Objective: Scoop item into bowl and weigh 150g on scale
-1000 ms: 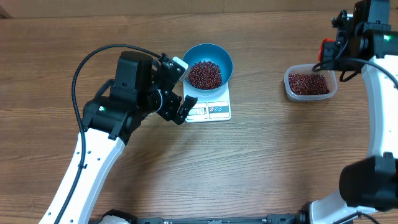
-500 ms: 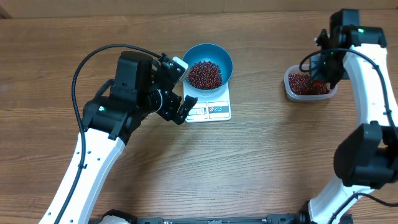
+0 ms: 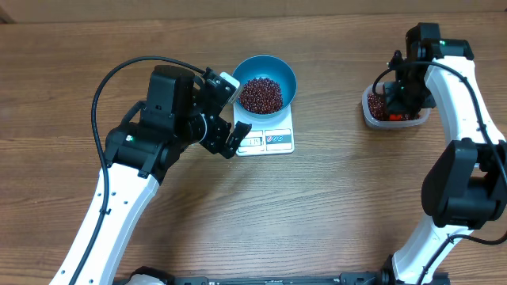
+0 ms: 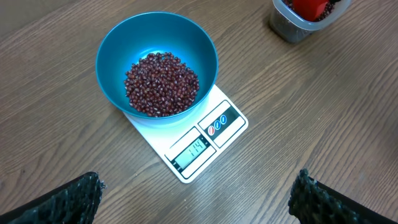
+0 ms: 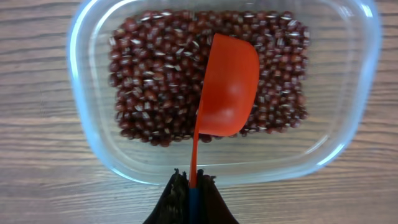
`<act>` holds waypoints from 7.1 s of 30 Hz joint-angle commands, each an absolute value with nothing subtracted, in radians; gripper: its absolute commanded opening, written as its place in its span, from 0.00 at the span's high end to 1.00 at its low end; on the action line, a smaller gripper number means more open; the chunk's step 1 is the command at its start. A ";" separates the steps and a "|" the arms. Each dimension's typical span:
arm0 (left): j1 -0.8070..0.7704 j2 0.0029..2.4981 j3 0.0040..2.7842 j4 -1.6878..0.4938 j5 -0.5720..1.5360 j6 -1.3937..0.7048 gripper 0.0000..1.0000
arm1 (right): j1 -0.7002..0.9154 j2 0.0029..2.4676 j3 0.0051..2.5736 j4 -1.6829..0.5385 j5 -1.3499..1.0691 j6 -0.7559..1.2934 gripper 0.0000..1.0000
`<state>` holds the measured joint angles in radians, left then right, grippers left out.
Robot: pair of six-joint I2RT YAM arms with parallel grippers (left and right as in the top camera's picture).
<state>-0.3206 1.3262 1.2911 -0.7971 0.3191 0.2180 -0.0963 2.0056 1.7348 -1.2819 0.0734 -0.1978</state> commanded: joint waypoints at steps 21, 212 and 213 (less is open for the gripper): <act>-0.321 1.314 1.304 -0.797 0.333 0.240 0.00 | -0.173 2.010 1.729 -1.288 -0.318 -0.282 0.96; -0.321 1.314 1.304 -0.797 0.333 0.240 0.00 | 0.313 1.844 1.743 -0.929 -0.424 0.000 0.96; -0.321 1.314 1.304 -0.797 0.333 0.240 0.00 | 0.313 1.844 1.743 -0.929 -0.424 -0.001 0.96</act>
<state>-0.3206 1.3258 1.2911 -0.7971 0.3191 0.2180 0.3195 1.8709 1.7153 -0.9398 -0.4145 -0.0002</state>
